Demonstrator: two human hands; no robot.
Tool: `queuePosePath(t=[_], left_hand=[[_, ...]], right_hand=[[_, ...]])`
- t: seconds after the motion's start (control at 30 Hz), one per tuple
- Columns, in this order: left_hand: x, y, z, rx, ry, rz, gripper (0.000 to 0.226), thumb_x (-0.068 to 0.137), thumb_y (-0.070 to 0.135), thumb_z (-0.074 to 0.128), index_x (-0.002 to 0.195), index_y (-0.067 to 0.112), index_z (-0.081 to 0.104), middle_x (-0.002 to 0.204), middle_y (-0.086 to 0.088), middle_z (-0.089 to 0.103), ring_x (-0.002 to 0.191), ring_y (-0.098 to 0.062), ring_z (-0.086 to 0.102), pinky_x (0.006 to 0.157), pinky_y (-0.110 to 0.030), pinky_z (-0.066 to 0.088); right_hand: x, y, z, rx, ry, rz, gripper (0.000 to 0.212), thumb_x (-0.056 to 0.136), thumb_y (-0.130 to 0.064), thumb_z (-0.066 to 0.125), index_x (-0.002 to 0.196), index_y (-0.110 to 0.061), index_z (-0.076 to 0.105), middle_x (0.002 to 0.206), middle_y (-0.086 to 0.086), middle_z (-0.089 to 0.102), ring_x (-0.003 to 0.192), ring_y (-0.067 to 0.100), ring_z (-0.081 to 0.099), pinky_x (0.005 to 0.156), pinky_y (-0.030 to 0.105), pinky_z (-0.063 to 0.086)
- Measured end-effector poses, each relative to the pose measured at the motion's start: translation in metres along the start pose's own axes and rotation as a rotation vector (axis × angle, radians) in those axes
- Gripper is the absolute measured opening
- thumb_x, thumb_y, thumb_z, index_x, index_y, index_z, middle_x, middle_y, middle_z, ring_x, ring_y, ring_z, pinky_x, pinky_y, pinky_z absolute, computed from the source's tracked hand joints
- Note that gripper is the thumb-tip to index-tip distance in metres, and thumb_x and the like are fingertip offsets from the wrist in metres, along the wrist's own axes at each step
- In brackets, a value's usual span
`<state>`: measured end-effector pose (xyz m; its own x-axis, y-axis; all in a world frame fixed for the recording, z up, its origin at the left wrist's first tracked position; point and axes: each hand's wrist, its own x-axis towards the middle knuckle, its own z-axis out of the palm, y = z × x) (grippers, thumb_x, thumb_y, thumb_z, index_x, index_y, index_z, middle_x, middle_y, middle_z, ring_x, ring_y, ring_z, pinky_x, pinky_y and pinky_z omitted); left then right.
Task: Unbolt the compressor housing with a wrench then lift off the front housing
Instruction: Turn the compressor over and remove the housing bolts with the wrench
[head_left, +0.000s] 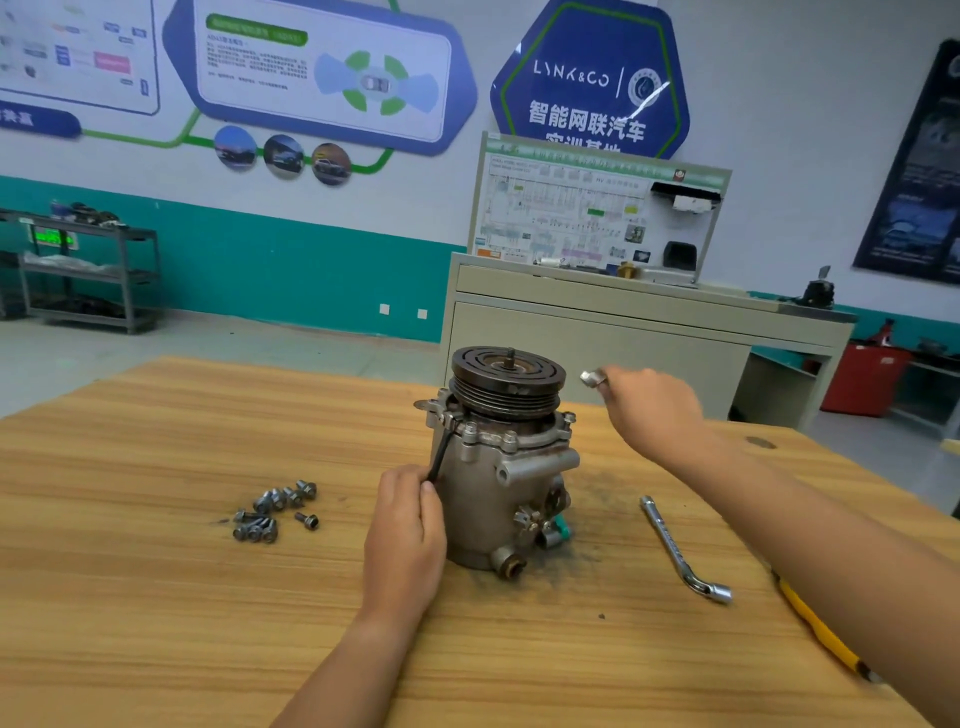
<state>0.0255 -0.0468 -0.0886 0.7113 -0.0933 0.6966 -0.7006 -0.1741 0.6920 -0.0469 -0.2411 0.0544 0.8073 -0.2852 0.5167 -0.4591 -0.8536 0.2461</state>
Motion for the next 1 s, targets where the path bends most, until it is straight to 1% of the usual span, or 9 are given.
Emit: queuePosePath(t=[0.07,0.13,0.27,0.33,0.43,0.6,0.73,0.87,1.0], left_hand=[[0.0,0.0,0.0,0.006,-0.003,0.006,0.017,0.094,0.001,0.042,0.101,0.0,0.058,0.095,-0.005,0.051,0.084,-0.003,0.041,0.075,-0.006,0.028],[0.001,0.0,0.002,0.0,-0.004,-0.005,0.017,0.094,0.001,0.042,0.101,0.0,0.057,0.096,-0.005,0.051,0.085,-0.003,0.041,0.075,-0.01,0.028],[0.001,-0.001,0.003,0.004,-0.001,0.004,0.018,0.094,0.0,0.042,0.102,-0.001,0.058,0.098,-0.006,0.052,0.086,0.0,0.04,0.075,-0.008,0.026],[0.001,-0.002,0.002,0.005,0.0,0.007,0.018,0.094,0.0,0.042,0.101,-0.001,0.058,0.099,-0.007,0.052,0.086,0.001,0.04,0.075,-0.006,0.026],[0.001,-0.003,0.003,0.013,0.005,0.004,0.017,0.094,0.0,0.042,0.101,-0.001,0.058,0.099,-0.007,0.053,0.086,-0.001,0.04,0.075,-0.007,0.026],[0.002,-0.003,0.003,0.012,0.008,0.012,0.018,0.094,0.0,0.042,0.102,-0.001,0.058,0.099,-0.007,0.053,0.086,0.002,0.04,0.076,0.003,0.026],[0.001,-0.001,0.003,-0.011,0.025,0.008,0.02,0.094,0.009,0.04,0.099,0.001,0.058,0.097,-0.006,0.052,0.086,-0.007,0.043,0.075,-0.007,0.027],[0.001,-0.002,0.004,-0.016,0.018,0.0,0.018,0.095,0.004,0.041,0.1,0.0,0.058,0.098,-0.006,0.052,0.087,-0.01,0.045,0.075,-0.011,0.028],[0.002,-0.003,0.005,-0.026,0.01,0.011,0.019,0.095,0.008,0.039,0.098,0.003,0.057,0.095,-0.005,0.052,0.08,-0.002,0.042,0.072,-0.009,0.028]], right_hand=[[-0.009,0.007,-0.002,0.198,0.056,0.099,0.026,0.101,-0.025,0.032,0.111,-0.01,0.049,0.078,0.004,0.055,0.069,0.024,0.054,0.056,0.031,0.039],[-0.019,0.01,-0.006,0.268,0.02,0.104,0.026,0.1,-0.029,0.03,0.11,-0.011,0.047,0.078,0.004,0.055,0.071,0.023,0.055,0.06,0.034,0.044],[-0.037,0.007,-0.012,0.194,-0.144,0.046,0.028,0.1,-0.033,0.029,0.11,-0.016,0.049,0.083,0.001,0.056,0.078,0.021,0.056,0.066,0.035,0.048],[-0.042,0.005,-0.012,0.13,-0.187,0.021,0.025,0.1,-0.031,0.031,0.111,-0.018,0.05,0.076,-0.004,0.049,0.074,0.016,0.053,0.062,0.03,0.046],[-0.044,0.002,-0.016,0.039,-0.236,-0.013,0.024,0.099,-0.027,0.034,0.112,-0.019,0.052,0.08,-0.002,0.051,0.077,0.017,0.054,0.065,0.031,0.049],[-0.041,-0.005,-0.019,0.001,-0.242,-0.022,0.018,0.097,-0.019,0.037,0.103,-0.019,0.054,0.066,-0.005,0.041,0.058,0.01,0.042,0.046,0.023,0.033],[-0.041,-0.006,-0.024,0.029,-0.24,0.027,0.018,0.097,-0.017,0.039,0.105,-0.017,0.055,0.073,-0.002,0.048,0.071,0.016,0.053,0.061,0.027,0.047],[-0.038,-0.011,-0.03,0.061,-0.243,0.01,0.019,0.098,-0.019,0.036,0.101,-0.016,0.055,0.072,-0.001,0.048,0.067,0.015,0.05,0.053,0.026,0.039],[-0.034,-0.016,-0.043,-0.119,-0.253,-0.109,0.017,0.095,-0.01,0.041,0.105,-0.014,0.054,0.066,-0.001,0.038,0.07,0.018,0.046,0.059,0.028,0.039]])
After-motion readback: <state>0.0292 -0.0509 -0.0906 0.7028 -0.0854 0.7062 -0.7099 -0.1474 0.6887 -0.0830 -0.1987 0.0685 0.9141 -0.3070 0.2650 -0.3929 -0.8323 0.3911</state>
